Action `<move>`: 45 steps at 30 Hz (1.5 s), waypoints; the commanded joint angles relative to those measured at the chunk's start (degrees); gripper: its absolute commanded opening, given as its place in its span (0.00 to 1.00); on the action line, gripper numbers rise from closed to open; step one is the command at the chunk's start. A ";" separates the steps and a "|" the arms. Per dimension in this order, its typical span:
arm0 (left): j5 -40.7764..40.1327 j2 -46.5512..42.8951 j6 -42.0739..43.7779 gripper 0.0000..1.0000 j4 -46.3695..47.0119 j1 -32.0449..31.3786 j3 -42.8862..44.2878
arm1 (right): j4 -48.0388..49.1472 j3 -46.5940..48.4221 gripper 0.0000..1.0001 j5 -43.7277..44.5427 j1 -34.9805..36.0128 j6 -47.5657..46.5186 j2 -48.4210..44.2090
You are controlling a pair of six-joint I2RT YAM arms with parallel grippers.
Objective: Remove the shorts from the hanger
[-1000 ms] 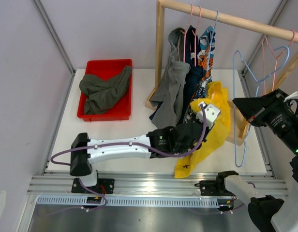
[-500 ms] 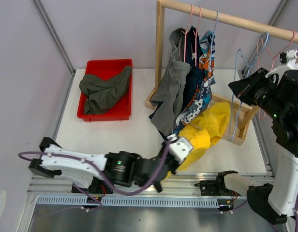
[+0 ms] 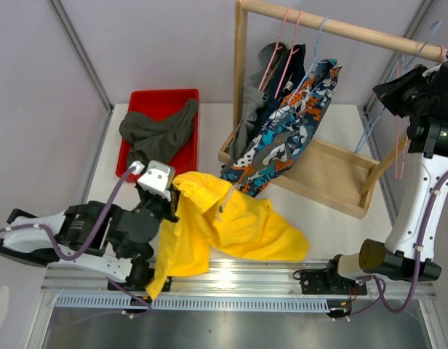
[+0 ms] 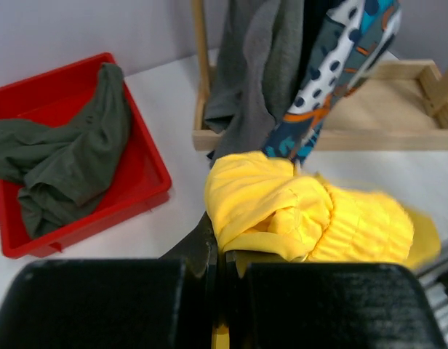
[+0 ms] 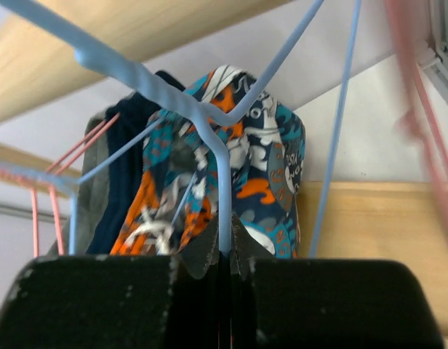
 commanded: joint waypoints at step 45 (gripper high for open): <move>55.31 66.23 19.15 0.38 23.41 88.64 59.32 | 7.32 -31.57 0.99 -13.11 1.89 2.26 -32.35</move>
